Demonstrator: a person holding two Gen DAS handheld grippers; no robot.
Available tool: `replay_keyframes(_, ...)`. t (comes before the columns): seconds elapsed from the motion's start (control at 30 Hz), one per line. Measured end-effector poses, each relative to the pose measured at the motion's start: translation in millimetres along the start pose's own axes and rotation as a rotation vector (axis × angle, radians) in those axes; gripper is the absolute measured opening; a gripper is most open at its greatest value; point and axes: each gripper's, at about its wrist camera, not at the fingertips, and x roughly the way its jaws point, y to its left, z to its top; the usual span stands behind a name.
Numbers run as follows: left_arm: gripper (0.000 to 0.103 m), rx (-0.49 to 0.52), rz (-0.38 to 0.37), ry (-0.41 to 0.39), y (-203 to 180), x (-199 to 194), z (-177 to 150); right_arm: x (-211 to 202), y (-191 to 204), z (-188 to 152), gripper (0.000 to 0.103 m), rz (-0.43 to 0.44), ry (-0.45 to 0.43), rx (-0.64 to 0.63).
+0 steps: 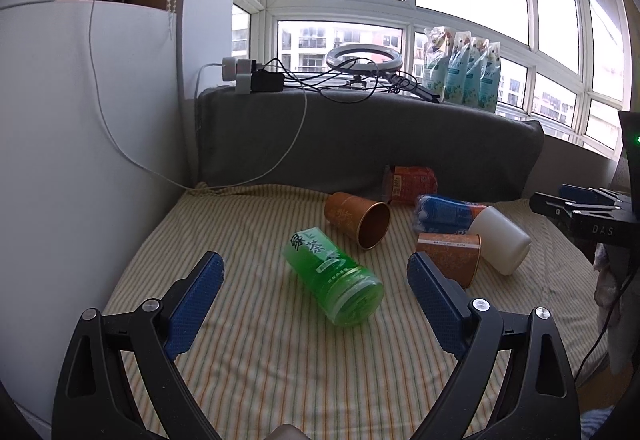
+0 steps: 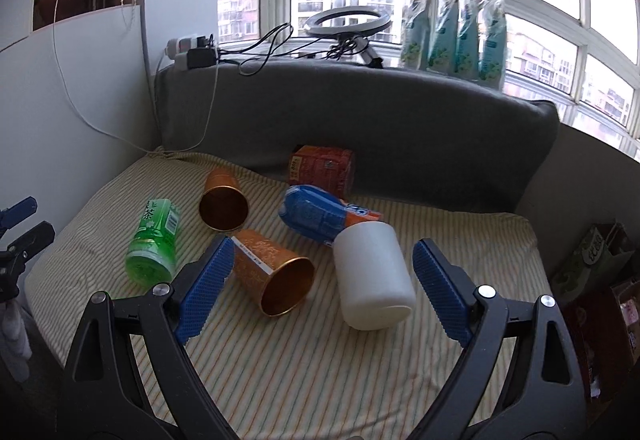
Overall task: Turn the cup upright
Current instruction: 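Move the right tool to the mouth-down orange cup and close around it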
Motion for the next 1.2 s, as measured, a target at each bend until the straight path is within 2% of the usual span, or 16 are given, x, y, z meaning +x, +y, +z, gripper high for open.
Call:
replay_keyframes(0.2, 0.093, -0.019, 0.033, 0.032, 18.2, 5.1, -9.6, 46.8, 31.8, 28.3, 0.093, 0.092, 0.098, -0.095)
replay_keyframes(0.4, 0.093, -0.042, 0.069, 0.056, 38.1, 8.7, -18.2, 95.6, 62.0, 57.7, 0.093, 0.191, 0.229, -0.136)
replay_keyframes(0.5, 0.093, -0.058, 0.086, 0.066, 48.8, 11.3, -22.8, 120.6, 74.1, 70.4, 0.098, 0.229, 0.306, -0.161)
replay_keyframes(0.7, 0.093, -0.087, 0.108, 0.081, 67.8, 14.2, -31.0, 181.7, 101.6, 86.7, 0.098, 0.258, 0.460, -0.205)
replay_keyframes(0.97, 0.093, -0.125, 0.156, 0.087, 95.3, 14.7, -36.8, 247.5, 117.0, 93.8, 0.098, 0.312, 0.623, -0.170)
replay_keyframes(1.2, 0.093, -0.156, 0.172, 0.104, 109.8, 19.8, -42.2, 275.6, 130.4, 88.5, 0.098, 0.294, 0.693, -0.200)
